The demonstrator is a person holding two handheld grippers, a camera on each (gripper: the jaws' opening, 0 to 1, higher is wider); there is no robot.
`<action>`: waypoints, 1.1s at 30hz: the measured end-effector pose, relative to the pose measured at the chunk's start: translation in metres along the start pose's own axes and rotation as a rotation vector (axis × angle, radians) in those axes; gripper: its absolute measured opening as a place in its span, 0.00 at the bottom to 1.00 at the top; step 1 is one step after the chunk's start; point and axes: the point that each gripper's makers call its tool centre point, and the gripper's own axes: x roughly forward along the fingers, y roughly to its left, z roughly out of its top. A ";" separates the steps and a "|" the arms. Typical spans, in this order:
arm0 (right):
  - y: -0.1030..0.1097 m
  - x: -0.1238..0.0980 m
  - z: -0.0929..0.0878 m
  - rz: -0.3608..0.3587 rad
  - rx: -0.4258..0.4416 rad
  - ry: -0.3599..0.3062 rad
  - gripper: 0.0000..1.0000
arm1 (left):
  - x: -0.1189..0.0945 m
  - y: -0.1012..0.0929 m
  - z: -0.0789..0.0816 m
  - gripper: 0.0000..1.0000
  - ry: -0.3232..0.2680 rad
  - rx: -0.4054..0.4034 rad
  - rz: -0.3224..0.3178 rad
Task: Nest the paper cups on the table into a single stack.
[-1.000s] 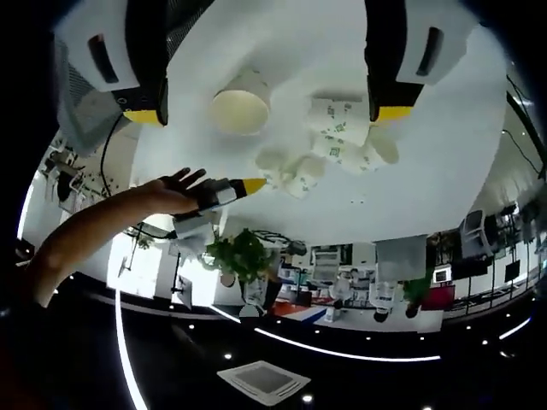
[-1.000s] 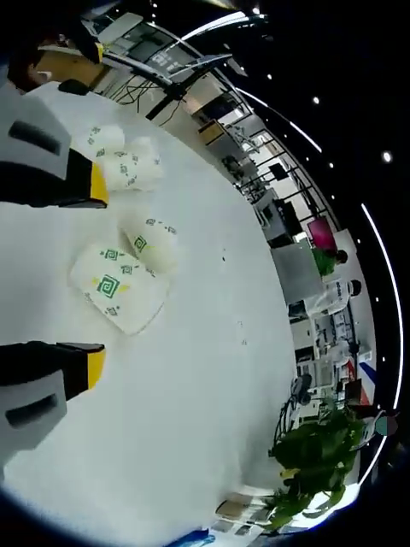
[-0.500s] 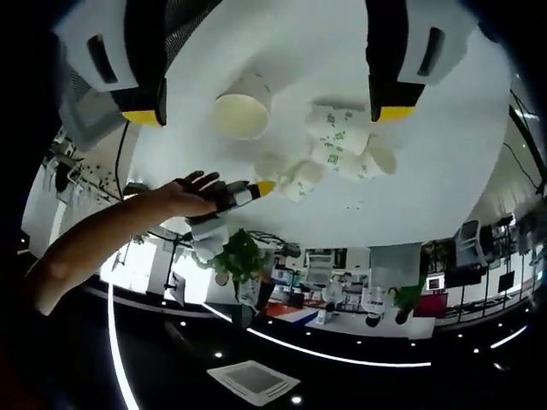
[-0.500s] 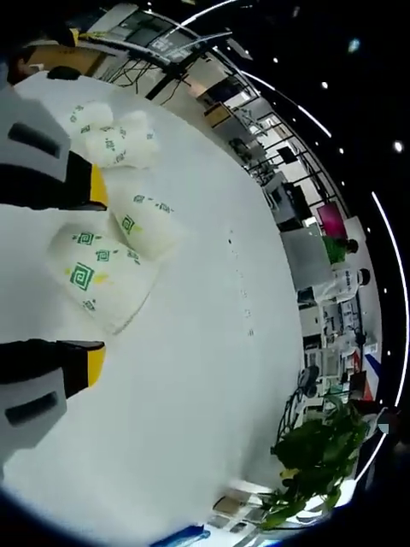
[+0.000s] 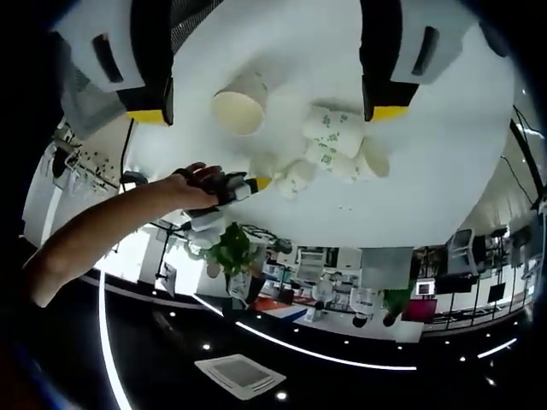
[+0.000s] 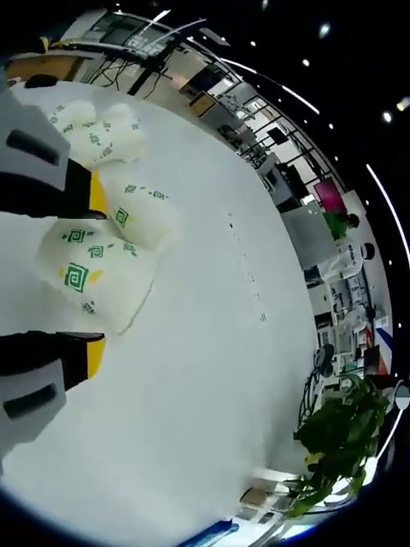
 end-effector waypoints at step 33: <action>-0.013 -0.027 -0.010 0.015 -0.046 -0.053 0.34 | -0.001 -0.005 0.000 0.76 0.005 -0.022 -0.011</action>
